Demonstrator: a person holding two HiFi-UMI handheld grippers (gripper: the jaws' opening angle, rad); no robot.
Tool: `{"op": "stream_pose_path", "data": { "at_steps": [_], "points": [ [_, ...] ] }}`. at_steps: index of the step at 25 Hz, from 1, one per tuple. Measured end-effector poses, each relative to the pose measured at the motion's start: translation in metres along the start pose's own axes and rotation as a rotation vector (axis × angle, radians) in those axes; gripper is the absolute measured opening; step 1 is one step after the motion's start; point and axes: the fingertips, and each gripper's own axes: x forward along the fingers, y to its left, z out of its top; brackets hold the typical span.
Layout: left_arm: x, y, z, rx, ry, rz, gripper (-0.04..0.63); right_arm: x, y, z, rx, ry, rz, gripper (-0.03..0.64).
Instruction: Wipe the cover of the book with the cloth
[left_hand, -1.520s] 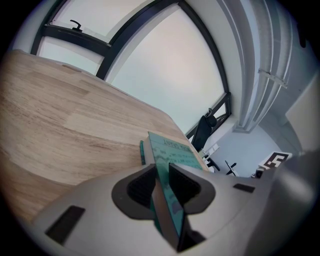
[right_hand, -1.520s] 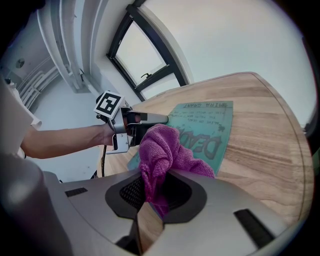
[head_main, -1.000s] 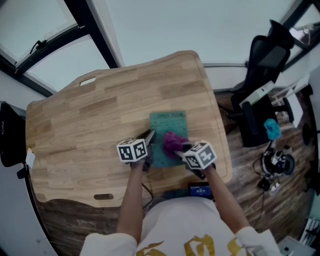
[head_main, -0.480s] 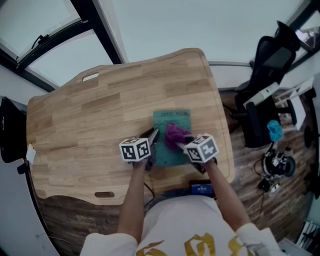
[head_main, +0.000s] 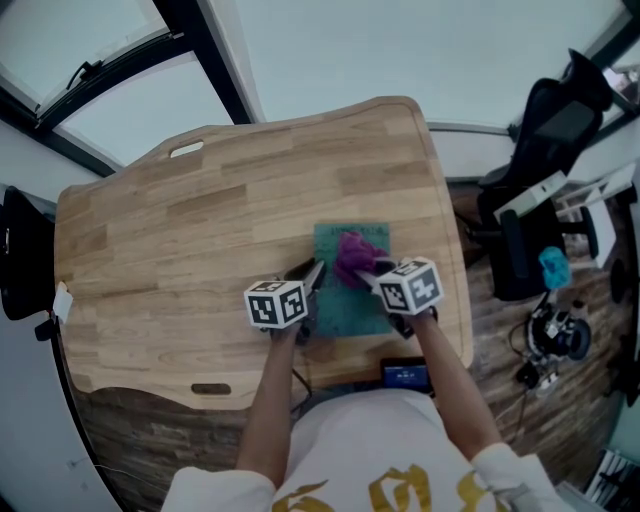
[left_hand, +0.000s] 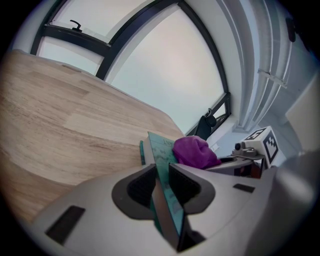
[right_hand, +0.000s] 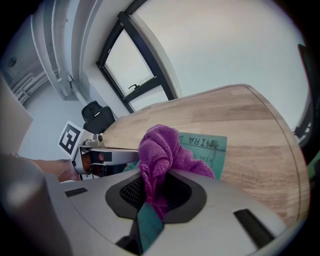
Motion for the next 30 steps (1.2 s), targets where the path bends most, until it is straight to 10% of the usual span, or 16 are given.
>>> {"op": "stream_pose_path", "data": {
  "at_steps": [30],
  "points": [
    [0.005,-0.007,-0.002,0.012,0.019,-0.016,0.086,-0.001,-0.052,0.049,0.026,-0.153,-0.269,0.064]
  ]
}}
